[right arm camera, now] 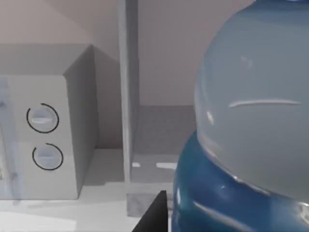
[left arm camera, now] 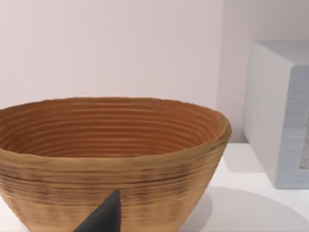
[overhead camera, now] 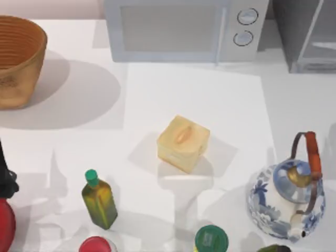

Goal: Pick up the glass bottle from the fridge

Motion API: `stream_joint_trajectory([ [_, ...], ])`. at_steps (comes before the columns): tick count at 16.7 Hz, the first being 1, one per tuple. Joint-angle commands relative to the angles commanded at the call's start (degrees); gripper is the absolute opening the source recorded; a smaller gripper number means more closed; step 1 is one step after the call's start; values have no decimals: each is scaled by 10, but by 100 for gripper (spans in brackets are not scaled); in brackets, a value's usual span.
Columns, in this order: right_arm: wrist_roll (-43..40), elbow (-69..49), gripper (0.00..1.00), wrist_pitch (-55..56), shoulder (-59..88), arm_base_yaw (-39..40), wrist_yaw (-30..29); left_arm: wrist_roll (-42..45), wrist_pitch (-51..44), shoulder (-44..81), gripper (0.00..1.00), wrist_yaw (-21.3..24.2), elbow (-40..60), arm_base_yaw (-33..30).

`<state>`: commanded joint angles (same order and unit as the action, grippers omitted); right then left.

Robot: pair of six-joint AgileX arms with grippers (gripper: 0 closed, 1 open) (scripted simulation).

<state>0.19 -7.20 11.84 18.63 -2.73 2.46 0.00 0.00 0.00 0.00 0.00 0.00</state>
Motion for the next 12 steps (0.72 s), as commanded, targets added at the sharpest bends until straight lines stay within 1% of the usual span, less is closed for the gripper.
stream_joint_trajectory([
  [3, -1, 45, 0, -72, -115, 16, -14, 0, 0, 0, 100, 0, 0, 0],
  [5, -1, 63, 0, -102, -162, 23, -21, 0, 0, 0, 100, 0, 0, 0],
  [7, -2, 71, 0, -117, -184, 27, -24, 0, 0, 0, 100, 0, 0, 0],
  [12, -1, 71, 0, -117, -184, 26, -24, 0, 0, 0, 100, 0, 0, 0],
])
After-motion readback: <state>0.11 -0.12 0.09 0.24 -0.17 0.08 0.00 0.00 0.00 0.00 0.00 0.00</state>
